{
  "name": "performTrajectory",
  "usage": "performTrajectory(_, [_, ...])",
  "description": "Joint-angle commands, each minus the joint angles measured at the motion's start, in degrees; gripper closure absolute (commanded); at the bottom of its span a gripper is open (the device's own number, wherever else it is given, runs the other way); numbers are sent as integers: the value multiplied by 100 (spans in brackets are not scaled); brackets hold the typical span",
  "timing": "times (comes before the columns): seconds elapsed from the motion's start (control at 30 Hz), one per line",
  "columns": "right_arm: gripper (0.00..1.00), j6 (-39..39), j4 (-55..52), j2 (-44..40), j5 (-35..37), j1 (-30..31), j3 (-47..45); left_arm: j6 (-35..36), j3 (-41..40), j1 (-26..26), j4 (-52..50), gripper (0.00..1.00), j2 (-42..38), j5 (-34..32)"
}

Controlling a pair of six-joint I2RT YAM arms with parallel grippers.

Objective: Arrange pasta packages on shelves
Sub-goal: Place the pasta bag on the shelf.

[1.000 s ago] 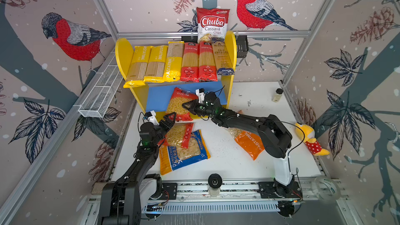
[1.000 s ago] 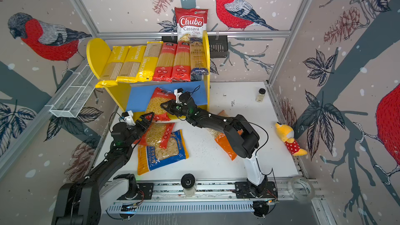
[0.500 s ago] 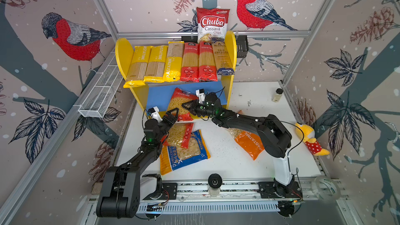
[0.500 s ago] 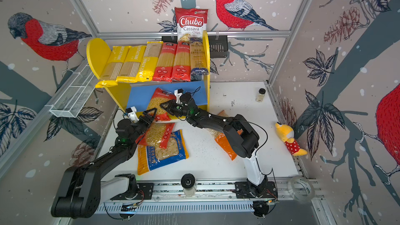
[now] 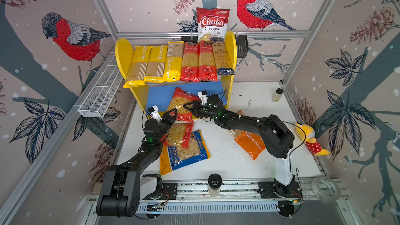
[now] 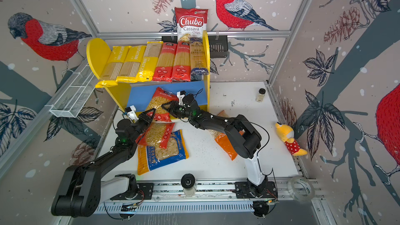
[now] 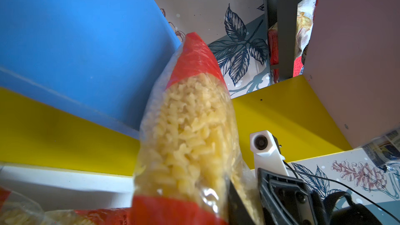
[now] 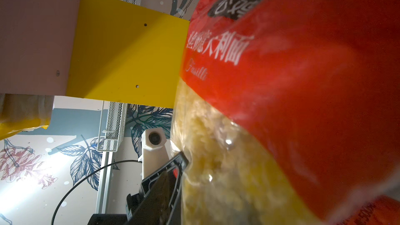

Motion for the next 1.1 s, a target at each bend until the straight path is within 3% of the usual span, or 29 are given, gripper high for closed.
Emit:
performTrajectory(0.0, [50,41,340,-135,-209,80,-157,-95,64,-12,632,79,-7,37])
performTrajectory(0.47, [46,-114,272,-866,-30,248,-973,53,541,319,601,99,35,-314])
performTrajectory(0.63, [46,-183,224,-1322,96,291,-1416,-2,552,706,756,100,52,-566])
performTrajectory(0.83, [46,-365,20,-1617,256,374,-1709,2,401,731,914,100,15,-1394])
performTrajectory(1.07, [46,-345,77,-1628,231,419,-1856,280,498,736,528,100,359,-1530])
